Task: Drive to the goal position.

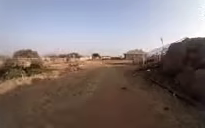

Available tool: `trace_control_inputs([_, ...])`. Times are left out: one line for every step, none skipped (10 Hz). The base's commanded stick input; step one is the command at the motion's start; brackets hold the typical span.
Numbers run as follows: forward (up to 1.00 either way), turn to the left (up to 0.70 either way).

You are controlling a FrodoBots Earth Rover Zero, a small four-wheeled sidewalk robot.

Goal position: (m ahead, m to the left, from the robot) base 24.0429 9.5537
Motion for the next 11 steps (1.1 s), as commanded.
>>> trace_control_inputs([0.7, 0.0])
trace_control_inputs([0.7, 0.0])
trace_control_inputs([0.7, 0.0])
trace_control_inputs([0.7, 0.0])
trace_control_inputs([0.7, 0.0])
trace_control_inputs([0.7, 0.0])
trace_control_inputs([0.7, 0.0])
trace_control_inputs([0.7, 0.0])
trace_control_inputs([0.7, 0.0])
trace_control_inputs([0.7, 0.0])
trace_control_inputs([0.7, 0.0])
